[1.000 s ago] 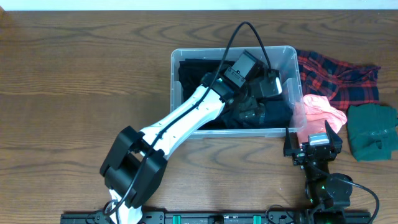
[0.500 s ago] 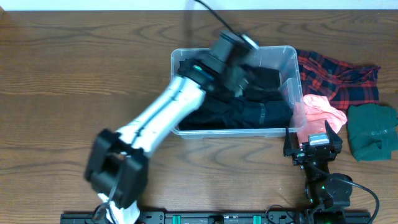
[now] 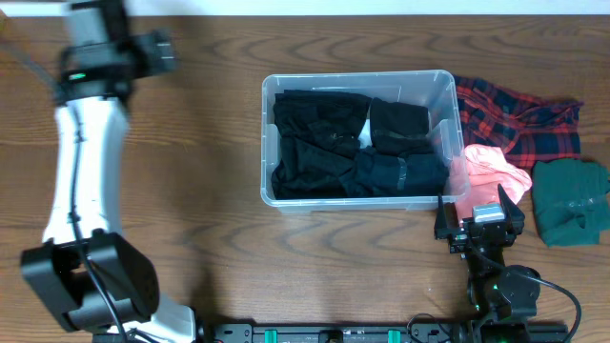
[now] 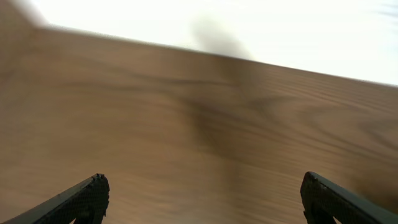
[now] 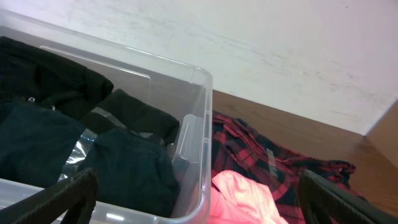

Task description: Pack container

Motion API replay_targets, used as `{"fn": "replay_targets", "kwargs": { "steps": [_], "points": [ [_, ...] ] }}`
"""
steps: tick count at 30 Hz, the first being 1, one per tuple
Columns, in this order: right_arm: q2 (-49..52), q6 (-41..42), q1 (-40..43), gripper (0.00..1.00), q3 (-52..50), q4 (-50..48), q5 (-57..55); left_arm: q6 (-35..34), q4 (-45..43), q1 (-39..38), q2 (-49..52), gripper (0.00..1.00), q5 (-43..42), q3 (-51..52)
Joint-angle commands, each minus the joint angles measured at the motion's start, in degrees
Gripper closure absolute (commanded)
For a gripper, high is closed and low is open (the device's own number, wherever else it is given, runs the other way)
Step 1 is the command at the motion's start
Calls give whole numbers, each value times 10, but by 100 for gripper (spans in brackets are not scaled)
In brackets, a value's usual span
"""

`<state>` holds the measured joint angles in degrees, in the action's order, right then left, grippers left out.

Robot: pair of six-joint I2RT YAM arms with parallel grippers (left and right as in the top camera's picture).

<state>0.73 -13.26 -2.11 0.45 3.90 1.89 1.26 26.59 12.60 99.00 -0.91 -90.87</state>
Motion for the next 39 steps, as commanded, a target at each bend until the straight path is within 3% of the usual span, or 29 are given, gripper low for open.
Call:
{"fn": "replay_targets", "kwargs": {
  "steps": [1,7,15,31,35,39],
  "points": [
    [-1,-5,2,1,-1,2,-2,-7,1,63,-2,2,3,-4],
    [-1,-5,2,1,-1,2,-2,-7,2,175,-2,2,3,-4],
    [-1,-5,2,1,-1,2,-2,-7,2,250,-2,2,3,-4],
    [-1,-8,2,1,-1,-26,-2,-7,2,273,-2,2,3,-4],
    [-1,-5,2,1,1,-64,42,-7,2,273,-2,2,3,-4],
    [-1,-5,2,1,34,-23,0,-7,2,273,-2,2,3,-4]
  ]
}}
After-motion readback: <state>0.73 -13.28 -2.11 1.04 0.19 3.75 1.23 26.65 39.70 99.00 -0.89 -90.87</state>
